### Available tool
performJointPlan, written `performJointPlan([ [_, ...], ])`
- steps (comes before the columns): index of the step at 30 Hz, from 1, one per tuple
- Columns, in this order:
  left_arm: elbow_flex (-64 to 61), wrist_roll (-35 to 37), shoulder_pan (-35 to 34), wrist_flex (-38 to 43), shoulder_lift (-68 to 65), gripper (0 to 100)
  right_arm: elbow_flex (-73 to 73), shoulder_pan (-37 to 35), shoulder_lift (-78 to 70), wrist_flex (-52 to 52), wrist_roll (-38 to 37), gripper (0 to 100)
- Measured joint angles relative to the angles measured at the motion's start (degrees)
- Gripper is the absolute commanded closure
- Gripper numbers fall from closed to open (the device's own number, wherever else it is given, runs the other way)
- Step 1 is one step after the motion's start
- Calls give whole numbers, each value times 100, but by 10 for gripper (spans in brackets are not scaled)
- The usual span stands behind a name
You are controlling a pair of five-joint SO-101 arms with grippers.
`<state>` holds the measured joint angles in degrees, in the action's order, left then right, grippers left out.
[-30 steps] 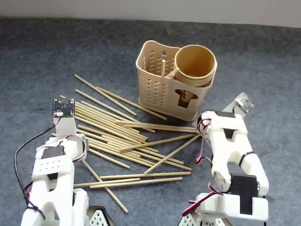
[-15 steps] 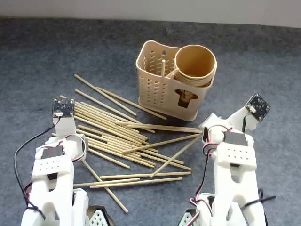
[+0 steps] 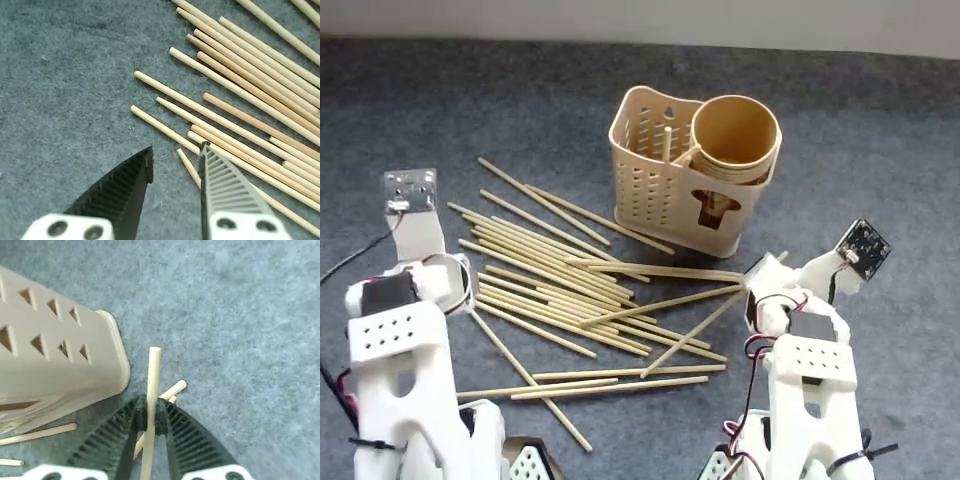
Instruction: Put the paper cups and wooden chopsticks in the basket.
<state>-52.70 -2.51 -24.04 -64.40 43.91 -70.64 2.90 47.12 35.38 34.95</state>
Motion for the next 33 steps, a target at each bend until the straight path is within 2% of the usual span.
performJointPlan([
  [4, 413, 35, -132, -422, 0, 838, 0, 0, 0, -53, 0, 994],
  [8, 475, 352, -563, -457, 0, 838, 0, 0, 0, -62, 0, 994],
  [12, 484, 413, -712, -457, -229, 838, -18, -9, 0, -79, 0, 994],
  [21, 1521, 598, -1037, -422, -2787, 837, -18, -9, 0, -79, 0, 994],
  [25, 1960, 598, -1055, -229, -3833, 788, -35, -9, 0, -79, 0, 994],
  [33, 2435, 1046, -1213, 246, -5046, 780, -35, -9, 0, -79, 0, 994],
])
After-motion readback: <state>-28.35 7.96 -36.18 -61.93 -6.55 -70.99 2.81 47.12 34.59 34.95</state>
